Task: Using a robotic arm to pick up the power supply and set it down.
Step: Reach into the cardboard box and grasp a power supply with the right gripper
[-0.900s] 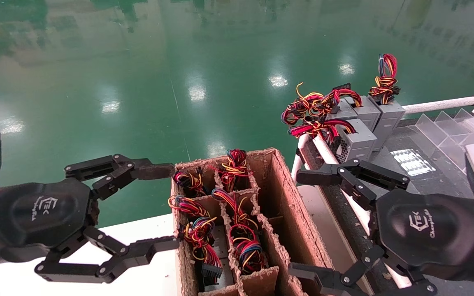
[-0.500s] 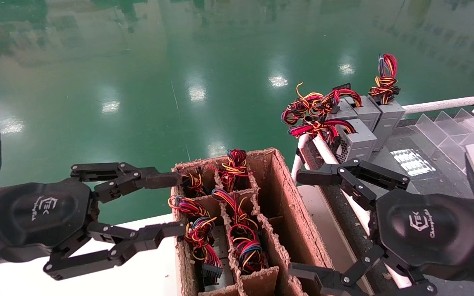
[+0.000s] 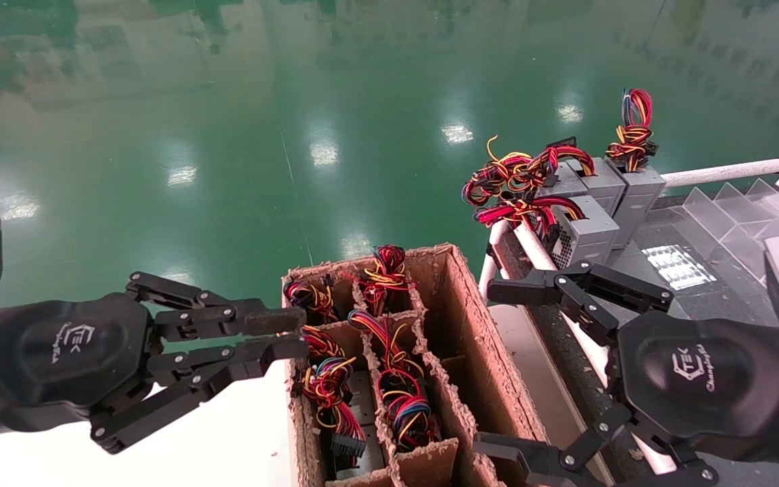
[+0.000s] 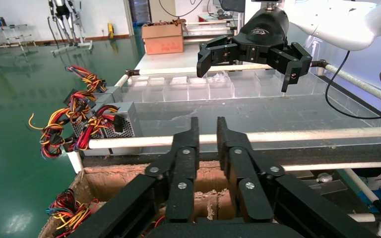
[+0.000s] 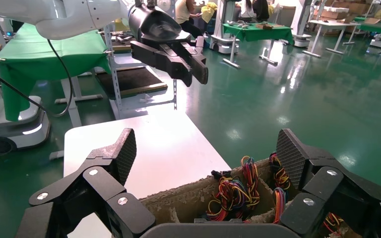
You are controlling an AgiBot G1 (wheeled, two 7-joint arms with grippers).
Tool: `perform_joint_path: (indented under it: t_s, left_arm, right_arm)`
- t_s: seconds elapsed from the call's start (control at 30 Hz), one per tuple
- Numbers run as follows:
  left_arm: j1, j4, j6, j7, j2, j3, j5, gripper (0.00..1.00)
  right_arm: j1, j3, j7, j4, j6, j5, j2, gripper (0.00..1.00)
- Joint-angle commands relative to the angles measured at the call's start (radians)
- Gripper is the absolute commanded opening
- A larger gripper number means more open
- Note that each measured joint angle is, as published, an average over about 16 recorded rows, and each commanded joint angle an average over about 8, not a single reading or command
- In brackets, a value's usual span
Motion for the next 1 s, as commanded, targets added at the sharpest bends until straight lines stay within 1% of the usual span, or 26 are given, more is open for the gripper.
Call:
perform_joint_path:
  t_s: [0.03, 0.13, 0.17, 0.4, 0.43, 0.63, 0.77, 0.87, 1.0]
  left_arm:
    - [0.0, 0.0, 0.0, 0.0, 0.0, 0.0, 0.0, 0.0]
    - [0.0, 0.0, 0.0, 0.0, 0.0, 0.0, 0.0, 0.0]
    - [0.0, 0.0, 0.0, 0.0, 0.0, 0.0, 0.0, 0.05]
    - [0.0, 0.0, 0.0, 0.0, 0.0, 0.0, 0.0, 0.92]
    - [0.0, 0.0, 0.0, 0.0, 0.0, 0.0, 0.0, 1.0]
    - [0.0, 0.0, 0.0, 0.0, 0.0, 0.0, 0.0, 1.0]
    - [0.0, 0.0, 0.0, 0.0, 0.0, 0.0, 0.0, 1.0]
    - [0.0, 0.0, 0.0, 0.0, 0.0, 0.0, 0.0, 1.0]
    - [0.0, 0.0, 0.0, 0.0, 0.0, 0.0, 0.0, 1.0]
  right_arm:
    - [0.0, 0.0, 0.0, 0.0, 0.0, 0.0, 0.0, 1.0]
    - [0.0, 0.0, 0.0, 0.0, 0.0, 0.0, 0.0, 1.0]
    - [0.0, 0.0, 0.0, 0.0, 0.0, 0.0, 0.0, 1.0]
    - [0.0, 0.0, 0.0, 0.0, 0.0, 0.0, 0.0, 1.0]
    - [0.0, 0.0, 0.0, 0.0, 0.0, 0.0, 0.0, 1.0]
    - [-0.001, 0.0, 0.0, 0.0, 0.001, -0.002, 0.001, 1.0]
    - [-0.001, -0.005, -0.008, -0.003, 0.015, -0.025, 0.0, 1.0]
    - [0.0, -0.015, -0.018, -0.005, 0.04, -0.067, 0.0, 1.0]
    - [0.016, -0.046, -0.013, -0.005, 0.08, -0.157, -0.009, 1.0]
